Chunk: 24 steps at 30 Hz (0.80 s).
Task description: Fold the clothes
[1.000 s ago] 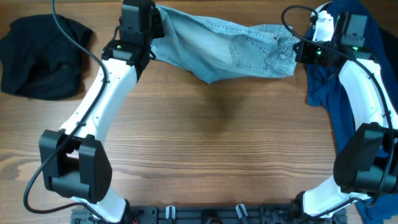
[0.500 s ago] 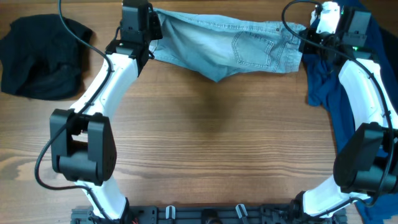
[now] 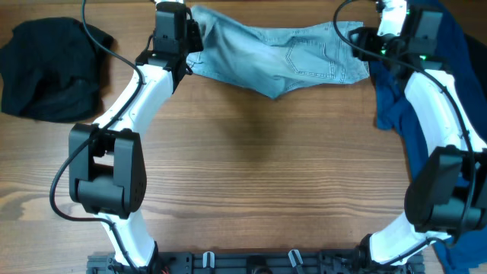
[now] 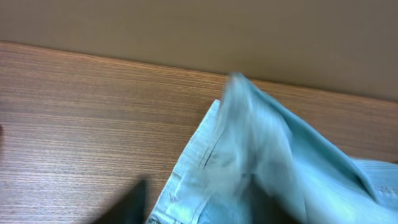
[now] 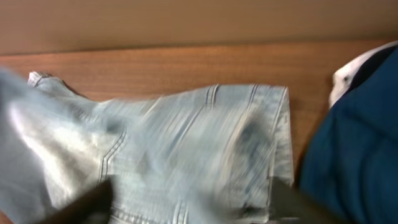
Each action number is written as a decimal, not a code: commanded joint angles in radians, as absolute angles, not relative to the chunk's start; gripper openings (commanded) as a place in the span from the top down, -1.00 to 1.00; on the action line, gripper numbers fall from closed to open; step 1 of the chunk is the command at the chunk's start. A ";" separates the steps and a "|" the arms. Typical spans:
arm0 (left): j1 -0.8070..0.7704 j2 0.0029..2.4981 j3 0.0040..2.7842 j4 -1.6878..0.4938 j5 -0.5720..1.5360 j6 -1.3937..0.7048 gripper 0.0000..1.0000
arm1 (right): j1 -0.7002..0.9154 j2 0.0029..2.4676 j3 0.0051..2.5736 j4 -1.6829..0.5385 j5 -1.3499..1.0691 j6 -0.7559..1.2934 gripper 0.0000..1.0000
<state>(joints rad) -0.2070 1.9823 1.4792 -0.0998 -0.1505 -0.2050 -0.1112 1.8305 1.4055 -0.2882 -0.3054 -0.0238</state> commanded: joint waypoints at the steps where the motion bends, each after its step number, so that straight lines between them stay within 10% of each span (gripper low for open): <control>1: -0.207 1.998 1.487 -0.109 -0.146 -0.221 -0.99 | -0.106 1.859 1.435 -0.281 -0.261 0.030 -0.99; 15: -0.207 1.998 1.486 -0.556 0.011 -0.389 -0.79 | -0.150 1.859 1.405 -0.551 -0.273 0.268 -1.00; 24: -0.254 2.049 1.486 -0.479 0.213 -0.440 -0.99 | -0.149 2.046 1.405 -0.570 -0.412 0.208 -0.99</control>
<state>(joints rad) -0.2173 2.0018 1.4837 -0.5125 0.1123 -0.4057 -0.1532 1.9186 1.4139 -0.5587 -0.3233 0.2188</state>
